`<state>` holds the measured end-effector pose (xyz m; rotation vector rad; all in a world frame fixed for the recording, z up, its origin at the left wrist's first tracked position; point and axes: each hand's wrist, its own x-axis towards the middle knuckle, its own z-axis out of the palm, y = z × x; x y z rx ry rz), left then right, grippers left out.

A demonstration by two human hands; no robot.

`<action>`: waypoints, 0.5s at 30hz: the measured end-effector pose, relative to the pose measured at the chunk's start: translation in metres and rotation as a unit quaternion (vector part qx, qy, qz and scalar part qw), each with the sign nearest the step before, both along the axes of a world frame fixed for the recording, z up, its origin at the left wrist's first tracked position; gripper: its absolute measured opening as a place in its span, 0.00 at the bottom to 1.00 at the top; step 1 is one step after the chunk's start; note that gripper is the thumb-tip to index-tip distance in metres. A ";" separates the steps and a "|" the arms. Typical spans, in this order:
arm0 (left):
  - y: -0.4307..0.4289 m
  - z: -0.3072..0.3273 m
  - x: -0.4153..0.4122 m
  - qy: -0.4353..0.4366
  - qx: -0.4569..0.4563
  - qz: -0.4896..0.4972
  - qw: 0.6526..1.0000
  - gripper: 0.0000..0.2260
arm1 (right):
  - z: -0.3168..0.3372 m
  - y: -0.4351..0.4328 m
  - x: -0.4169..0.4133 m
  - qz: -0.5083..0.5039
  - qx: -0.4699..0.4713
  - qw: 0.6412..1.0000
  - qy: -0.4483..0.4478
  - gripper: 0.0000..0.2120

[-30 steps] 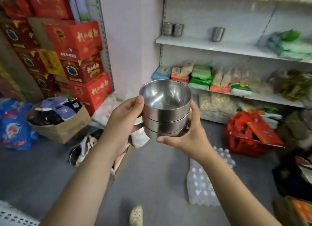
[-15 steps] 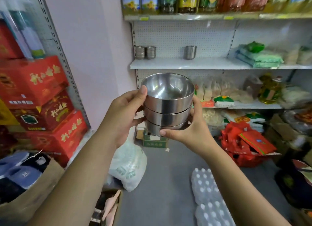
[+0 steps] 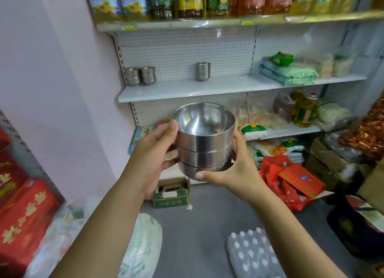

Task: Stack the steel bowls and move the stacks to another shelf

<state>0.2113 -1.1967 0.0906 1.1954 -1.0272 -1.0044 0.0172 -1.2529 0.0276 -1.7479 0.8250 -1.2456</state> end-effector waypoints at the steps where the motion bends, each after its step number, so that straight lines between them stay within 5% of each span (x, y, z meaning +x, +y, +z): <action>1: -0.023 0.000 -0.002 -0.002 -0.003 -0.006 1.000 0.22 | -0.001 -0.022 -0.003 -0.005 0.001 1.000 -0.003 0.59; 15: -0.297 -0.007 0.000 0.005 -0.015 -0.022 1.000 0.19 | 0.006 -0.291 -0.011 -0.019 0.000 0.999 0.026 0.60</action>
